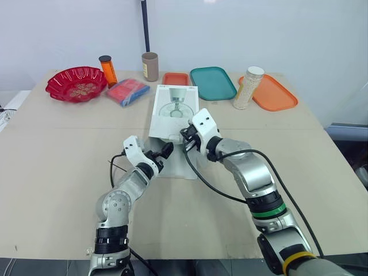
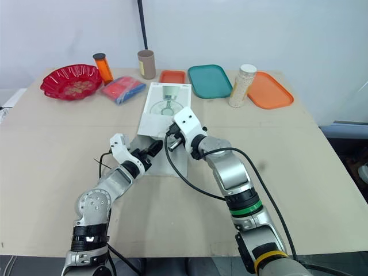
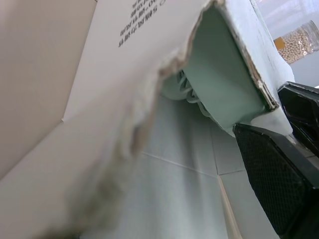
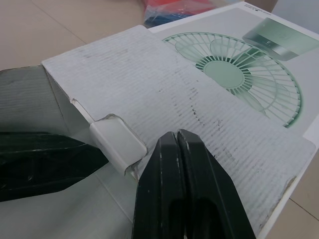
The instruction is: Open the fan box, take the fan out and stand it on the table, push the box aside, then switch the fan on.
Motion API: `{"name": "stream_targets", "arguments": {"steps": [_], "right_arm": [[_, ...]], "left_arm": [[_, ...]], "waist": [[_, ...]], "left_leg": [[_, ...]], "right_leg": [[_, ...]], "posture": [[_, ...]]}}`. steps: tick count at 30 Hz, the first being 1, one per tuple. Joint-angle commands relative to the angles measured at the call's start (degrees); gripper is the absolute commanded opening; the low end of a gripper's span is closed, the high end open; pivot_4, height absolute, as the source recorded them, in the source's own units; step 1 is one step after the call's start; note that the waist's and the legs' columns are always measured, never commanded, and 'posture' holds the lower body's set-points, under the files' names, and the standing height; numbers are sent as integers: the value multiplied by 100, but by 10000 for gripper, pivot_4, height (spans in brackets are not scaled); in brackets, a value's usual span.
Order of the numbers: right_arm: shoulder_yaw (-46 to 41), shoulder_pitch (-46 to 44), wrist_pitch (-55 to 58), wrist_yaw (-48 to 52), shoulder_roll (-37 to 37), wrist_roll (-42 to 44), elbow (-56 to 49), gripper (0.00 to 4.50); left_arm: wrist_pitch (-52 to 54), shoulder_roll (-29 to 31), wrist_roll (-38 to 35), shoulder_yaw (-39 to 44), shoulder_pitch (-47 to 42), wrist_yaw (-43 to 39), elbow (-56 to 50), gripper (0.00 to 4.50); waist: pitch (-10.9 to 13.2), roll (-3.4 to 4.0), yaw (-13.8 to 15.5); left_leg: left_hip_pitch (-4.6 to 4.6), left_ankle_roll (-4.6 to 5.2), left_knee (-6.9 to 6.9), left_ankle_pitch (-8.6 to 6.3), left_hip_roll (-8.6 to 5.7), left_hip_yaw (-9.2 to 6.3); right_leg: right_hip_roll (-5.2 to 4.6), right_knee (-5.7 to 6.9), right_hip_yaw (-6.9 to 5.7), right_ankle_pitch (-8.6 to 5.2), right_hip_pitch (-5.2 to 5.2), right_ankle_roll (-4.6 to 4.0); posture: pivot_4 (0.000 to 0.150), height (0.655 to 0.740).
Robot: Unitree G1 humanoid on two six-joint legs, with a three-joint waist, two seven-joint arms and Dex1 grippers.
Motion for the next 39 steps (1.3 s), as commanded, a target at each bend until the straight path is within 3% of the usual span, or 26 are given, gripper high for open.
{"name": "stream_targets", "arguments": {"steps": [1, 16, 22, 29, 39], "right_arm": [[88, 139, 144, 52, -48, -44, 178, 0], [67, 198, 166, 13, -63, -69, 153, 0], [74, 243, 157, 20, -83, -76, 139, 0], [76, 280, 136, 29, -154, -106, 165, 0], [-263, 108, 431, -42, -185, 49, -499, 0]], "left_arm": [[-87, -24, 207, -103, 104, -47, -25, 44126], [-634, -261, 1239, -449, -176, 15, 443, 44126], [-954, -651, 781, -20, -169, 0, 390, 44126], [-584, -802, -21, 61, -252, -280, 366, 44126], [-278, -641, -114, 19, -22, -308, 60, 44126]], "waist": [[0, 0, 0], [-6, 9, 5], [-6, 9, 1], [-6, 9, 18], [-3, 9, 20]], "left_leg": [[0, 0, 0, 0, 0, 0], [6, 3, 1, 5, -2, -1], [6, 3, -1, 6, -2, -1], [-3, 3, -2, 6, -2, -2], [-13, 3, -3, 6, -2, -4]], "right_leg": [[0, 0, 0, 0, 0, 0], [-1, -1, -1, 8, 8, 4], [0, -2, -1, 8, 7, 5], [-3, -13, -4, 8, 6, 6], [-3, -15, -5, 8, -2, 6]], "posture": [[1500, 7400], [1500, 7400], [1500, 7400], [1500, 7400], [1500, 7400]]}}
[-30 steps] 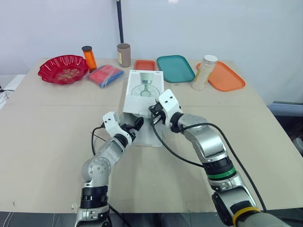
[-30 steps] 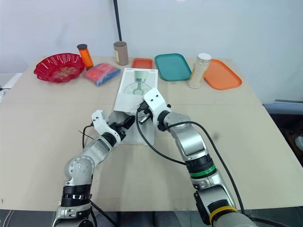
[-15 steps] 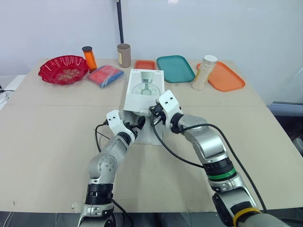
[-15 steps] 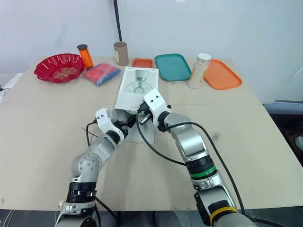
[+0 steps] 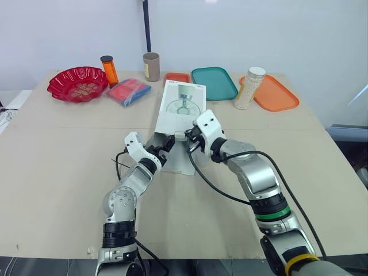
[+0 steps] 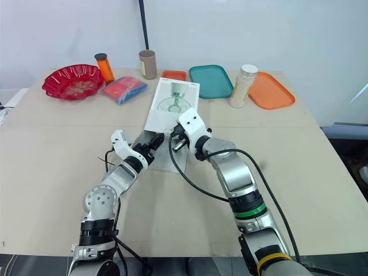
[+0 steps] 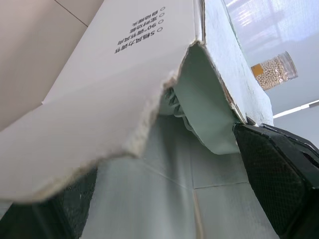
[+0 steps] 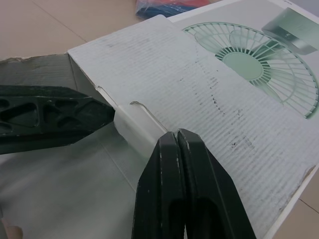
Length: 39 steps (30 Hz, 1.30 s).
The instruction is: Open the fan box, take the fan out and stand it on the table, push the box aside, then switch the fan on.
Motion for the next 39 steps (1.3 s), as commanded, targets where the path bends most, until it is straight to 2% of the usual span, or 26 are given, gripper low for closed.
{"name": "stream_targets", "arguments": {"steps": [1, 5, 8, 17, 22, 29, 33, 39], "right_arm": [[-113, -47, 171, 14, -86, 72, -343, 0], [-270, -127, 362, 64, -165, 213, -825, 0], [-374, -206, 312, -10, -126, 282, -815, 0], [-365, -526, -294, -143, 43, 220, 212, 0], [-185, -456, -746, -141, 95, 49, 1131, 0], [-138, -486, -1035, -64, 65, -32, 1405, 0], [-96, -464, -1089, -9, 64, -73, 1477, 0], [-66, -460, -1181, 22, 82, -158, 1636, 0]], "left_arm": [[41, -249, -141, -221, 249, -74, -277, 44126], [-18, -273, -116, -179, 263, -43, -270, 44126], [-34, -251, -118, -161, 289, -48, -307, 44126], [58, -129, -308, -42, 371, 83, -651, 44126], [-80, -4, -499, 128, 414, 164, -1013, 44126], [-61, 151, -1256, 384, 435, 212, -1418, 44126], [495, 219, -2123, 127, 605, 298, -1602, 44126], [798, 369, -2766, -114, 636, 508, -1503, 44126]], "waist": [[0, 0, 1], [10, 3, 2], [13, 5, 1], [19, 7, -16], [19, 7, -20], [19, 6, -17], [19, 6, -18], [18, 6, -18]], "left_leg": [[-3, 0, 0, 0, 0, 0], [-25, -1, 0, 0, 0, 0], [-28, 0, 0, 0, 0, 1], [-28, 0, 0, 0, 1, 3], [-28, 0, 1, 0, 2, 4], [-22, -2, 7, 1, 3, 4], [-20, -2, 7, 1, 4, 4], [-18, -2, 11, 1, 4, 3]], "right_leg": [[0, 0, 0, 0, -4, 0], [0, 0, 0, 0, -22, 0], [0, 0, 1, 0, -27, -1], [1, 0, 3, 2, -28, -3], [1, 0, 4, 3, -28, -4], [1, 2, 4, 6, -20, -2], [2, 2, 4, 6, -20, -3], [3, 3, 4, 8, -17, -3]], "posture": [[1500, 7400], [1500, 7400], [1500, 7400], [1500, 7400], [1500, 7400], [1500, 7400], [1500, 7400], [1500, 7400]]}}
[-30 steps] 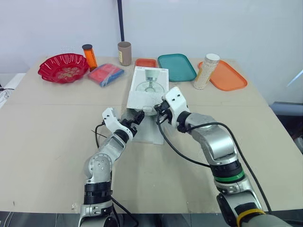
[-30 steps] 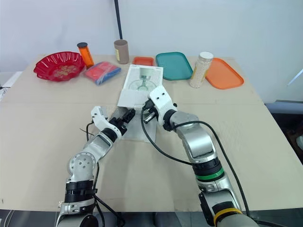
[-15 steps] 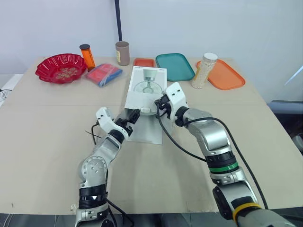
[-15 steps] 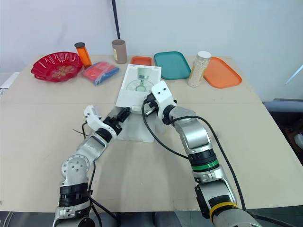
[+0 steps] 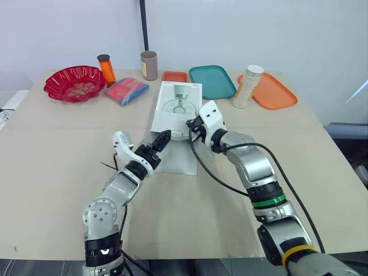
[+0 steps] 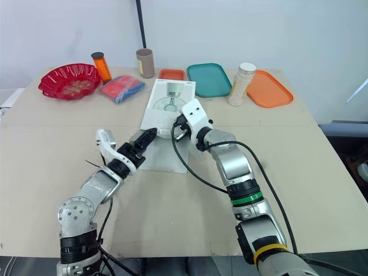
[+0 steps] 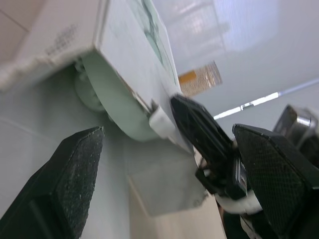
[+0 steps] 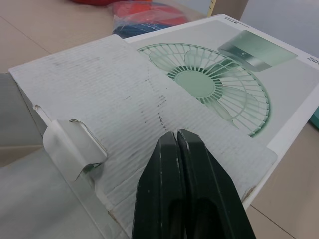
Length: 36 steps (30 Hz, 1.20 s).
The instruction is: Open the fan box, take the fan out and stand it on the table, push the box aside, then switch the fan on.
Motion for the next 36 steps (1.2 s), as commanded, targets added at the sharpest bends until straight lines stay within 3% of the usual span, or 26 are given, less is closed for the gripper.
{"name": "stream_targets", "arguments": {"steps": [1, 6, 17, 36], "right_arm": [[86, 49, 20, 16, 4, -106, 312, 0], [124, 56, -26, 34, 16, -148, 382, 0], [163, 119, -2, 49, -2, -168, 324, 0], [194, 160, -104, 114, -30, -268, 407, 0]], "left_arm": [[162, -42, -385, -247, -2, 73, -83, 44126], [-249, -101, 454, -415, -271, 136, 567, 44126], [-1011, -487, 1463, -511, -510, 251, 1263, 44126], [-1033, -465, 2087, -496, -475, 171, 1379, 44126]], "waist": [[0, 0, 0], [-2, 1, -1], [-5, 1, -1], [-6, 2, -3]], "left_leg": [[1, 0, 0, 0, 0, 0], [21, 1, 0, 0, -1, 1], [24, 1, -1, 1, -1, 2], [24, 1, -2, 1, 0, 2]], "right_leg": [[0, 0, 0, 0, 1, 0], [1, 0, 1, 1, 17, 0], [2, -1, 4, 2, 21, 0], [2, -1, 3, 2, 21, 0]], "posture": [[1500, 7400], [1500, 7400], [1500, 7400], [1500, 7400]]}}
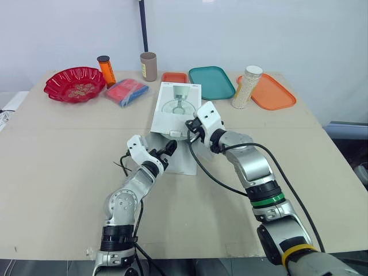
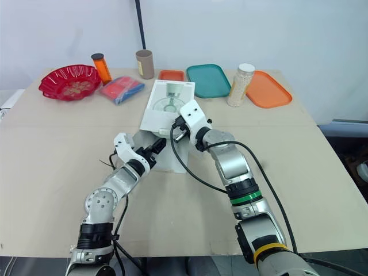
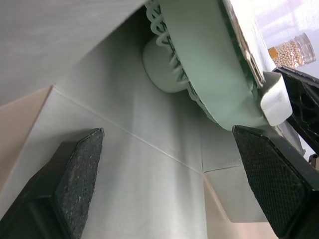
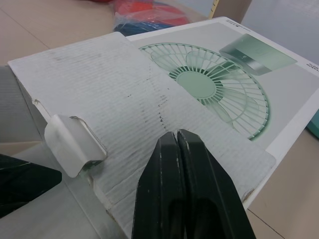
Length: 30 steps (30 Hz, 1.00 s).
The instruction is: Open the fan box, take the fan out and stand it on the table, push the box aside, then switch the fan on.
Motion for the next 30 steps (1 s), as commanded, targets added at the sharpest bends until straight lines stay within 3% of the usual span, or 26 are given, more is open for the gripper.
{"name": "stream_targets", "arguments": {"steps": [1, 18, 30], "right_arm": [[111, 228, 62, 37, -36, -106, 208, 0], [156, 304, -30, 78, -34, -220, 286, 0], [147, 299, -60, 83, -90, -255, 351, 0]], "left_arm": [[-289, -283, 107, 56, -88, -131, 171, 44126], [-366, -654, -314, 225, -155, -862, 335, 44126], [-567, -697, -131, 277, -369, -784, 788, 44126]], "waist": [[0, 0, 4], [-7, 4, 5], [-8, 5, 4]], "left_leg": [[0, 0, 0, 0, 0, 0], [2, 1, -1, 1, -2, 0], [3, 1, 0, 1, -2, 0]], "right_leg": [[0, 0, 0, 0, 0, 0], [-1, -1, -1, -1, 4, 2], [-1, -1, 0, -1, 4, 3]], "posture": [[1500, 7400], [1500, 7400], [1500, 7400]]}}
